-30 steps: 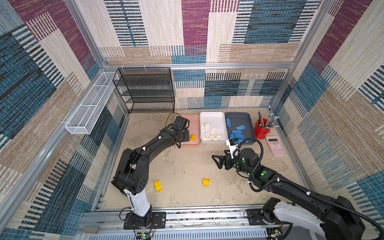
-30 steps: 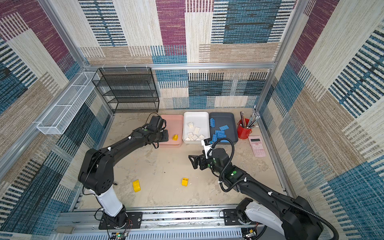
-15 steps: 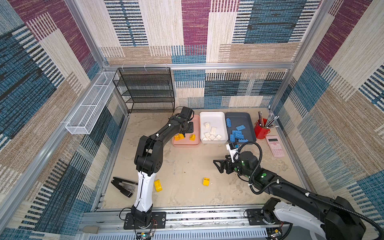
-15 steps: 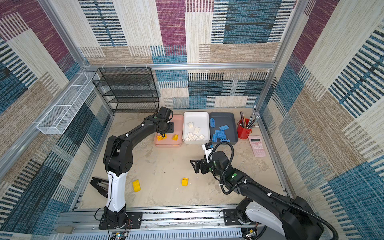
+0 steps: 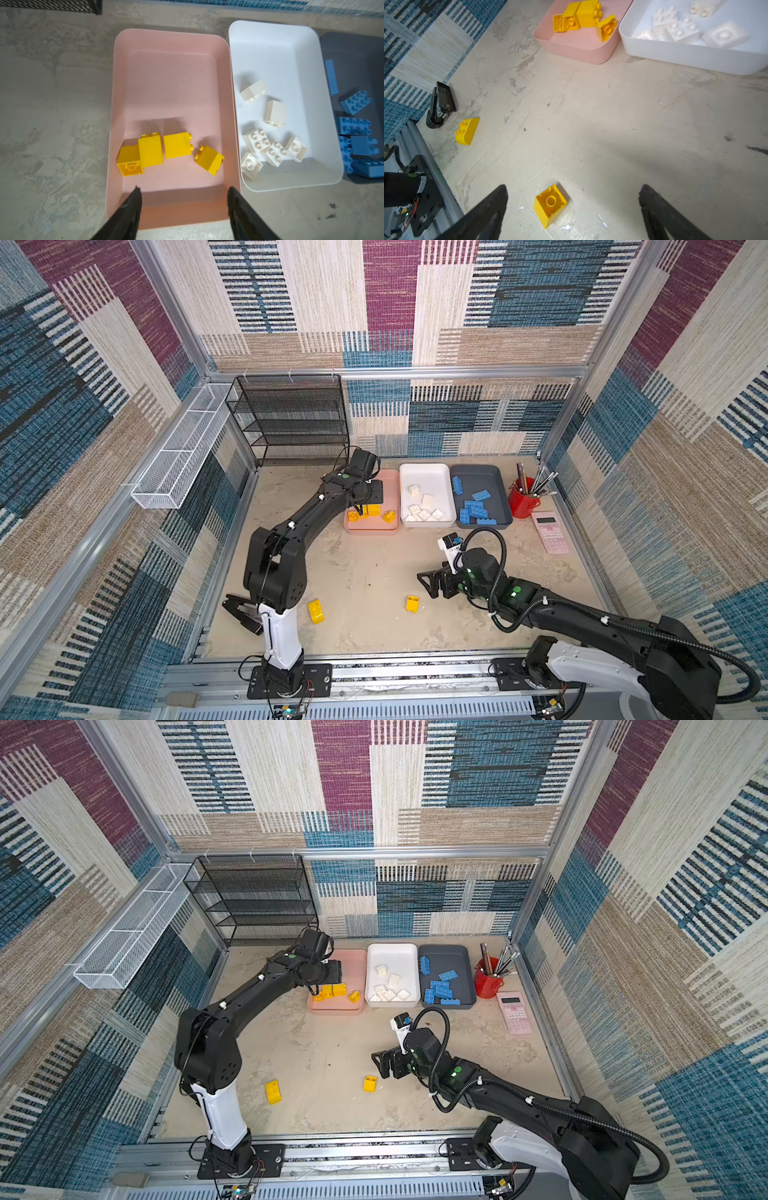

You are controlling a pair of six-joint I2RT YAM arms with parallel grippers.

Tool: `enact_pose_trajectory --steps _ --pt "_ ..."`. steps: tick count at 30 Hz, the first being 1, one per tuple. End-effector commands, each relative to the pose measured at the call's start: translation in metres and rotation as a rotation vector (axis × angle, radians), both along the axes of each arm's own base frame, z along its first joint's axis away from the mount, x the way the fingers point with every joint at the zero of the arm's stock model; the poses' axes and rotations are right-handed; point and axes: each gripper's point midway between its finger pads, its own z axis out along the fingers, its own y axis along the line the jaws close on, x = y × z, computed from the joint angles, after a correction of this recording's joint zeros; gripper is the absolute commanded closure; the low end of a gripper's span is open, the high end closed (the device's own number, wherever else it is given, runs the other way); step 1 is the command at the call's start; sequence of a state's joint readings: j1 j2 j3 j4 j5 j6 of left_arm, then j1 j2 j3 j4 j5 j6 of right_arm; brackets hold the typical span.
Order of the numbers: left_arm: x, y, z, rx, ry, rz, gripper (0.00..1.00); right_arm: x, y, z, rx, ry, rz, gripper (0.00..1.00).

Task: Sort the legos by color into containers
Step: 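Withdraw the left gripper while the right gripper lowers onto a yellow brick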

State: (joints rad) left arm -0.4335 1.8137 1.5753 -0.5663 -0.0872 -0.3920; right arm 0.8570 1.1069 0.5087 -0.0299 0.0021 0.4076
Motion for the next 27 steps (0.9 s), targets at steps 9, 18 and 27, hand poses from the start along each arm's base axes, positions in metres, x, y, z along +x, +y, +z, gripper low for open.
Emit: enact_pose_trajectory --steps 9,18,27 --pt "-0.105 0.019 0.031 -0.237 -0.107 0.011 0.35 -0.034 0.019 -0.041 -0.144 0.132 -0.065 0.13" --pt "-0.172 0.047 0.021 -0.276 -0.134 0.013 0.35 -0.058 0.037 -0.068 -0.228 0.202 -0.071 0.16" --pt "-0.191 0.058 0.015 -0.260 -0.141 0.005 0.36 -0.052 0.057 -0.079 -0.247 0.206 -0.107 0.18"
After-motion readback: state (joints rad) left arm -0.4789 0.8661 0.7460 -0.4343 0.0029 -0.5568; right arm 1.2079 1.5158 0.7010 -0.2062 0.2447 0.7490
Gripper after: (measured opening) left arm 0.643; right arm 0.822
